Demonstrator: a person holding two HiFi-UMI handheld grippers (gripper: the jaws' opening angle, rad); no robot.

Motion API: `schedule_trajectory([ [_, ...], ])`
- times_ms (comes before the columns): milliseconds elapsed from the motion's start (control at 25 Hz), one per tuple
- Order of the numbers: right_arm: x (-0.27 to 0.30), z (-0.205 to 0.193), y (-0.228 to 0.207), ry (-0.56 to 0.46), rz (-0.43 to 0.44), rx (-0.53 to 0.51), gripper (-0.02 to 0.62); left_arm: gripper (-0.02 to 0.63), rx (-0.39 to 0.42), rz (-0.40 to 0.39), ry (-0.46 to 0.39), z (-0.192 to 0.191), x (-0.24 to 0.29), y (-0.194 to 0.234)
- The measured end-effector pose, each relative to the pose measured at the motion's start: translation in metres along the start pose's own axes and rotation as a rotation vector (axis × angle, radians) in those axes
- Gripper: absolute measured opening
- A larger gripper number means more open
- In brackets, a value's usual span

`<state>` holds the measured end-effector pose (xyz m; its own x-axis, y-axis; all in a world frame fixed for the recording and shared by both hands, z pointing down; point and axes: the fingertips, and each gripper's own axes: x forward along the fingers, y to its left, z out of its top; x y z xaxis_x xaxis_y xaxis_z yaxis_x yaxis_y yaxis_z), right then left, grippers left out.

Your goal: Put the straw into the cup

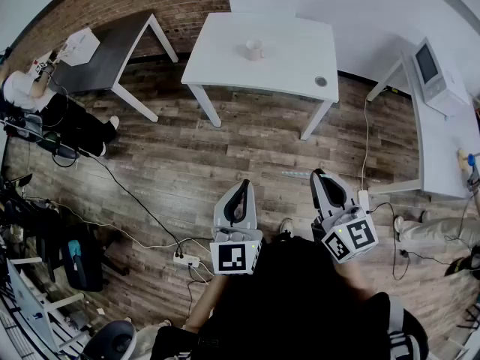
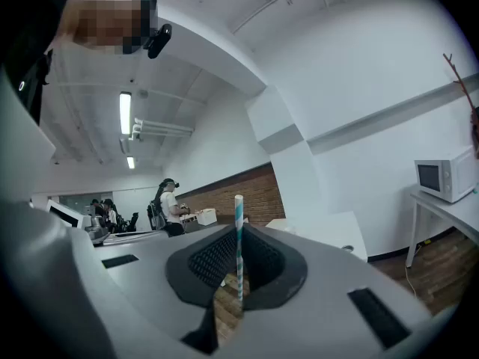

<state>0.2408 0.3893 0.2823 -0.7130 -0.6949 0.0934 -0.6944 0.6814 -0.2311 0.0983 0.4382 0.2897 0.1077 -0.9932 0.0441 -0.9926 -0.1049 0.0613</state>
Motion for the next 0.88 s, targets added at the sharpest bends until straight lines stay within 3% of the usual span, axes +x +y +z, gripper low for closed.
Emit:
schedule_trajectory([
  [520,0.000,-0.004,0.000,0.016,0.013,0.022,0.023,0.005,-0.026,0.016,0.006,0.000,-0.005,0.001],
  [880,0.021,-0.007,0.020,0.005,0.001,0.026,0.023,0.005,-0.008,0.054,0.004,-0.003,-0.024,0.039],
])
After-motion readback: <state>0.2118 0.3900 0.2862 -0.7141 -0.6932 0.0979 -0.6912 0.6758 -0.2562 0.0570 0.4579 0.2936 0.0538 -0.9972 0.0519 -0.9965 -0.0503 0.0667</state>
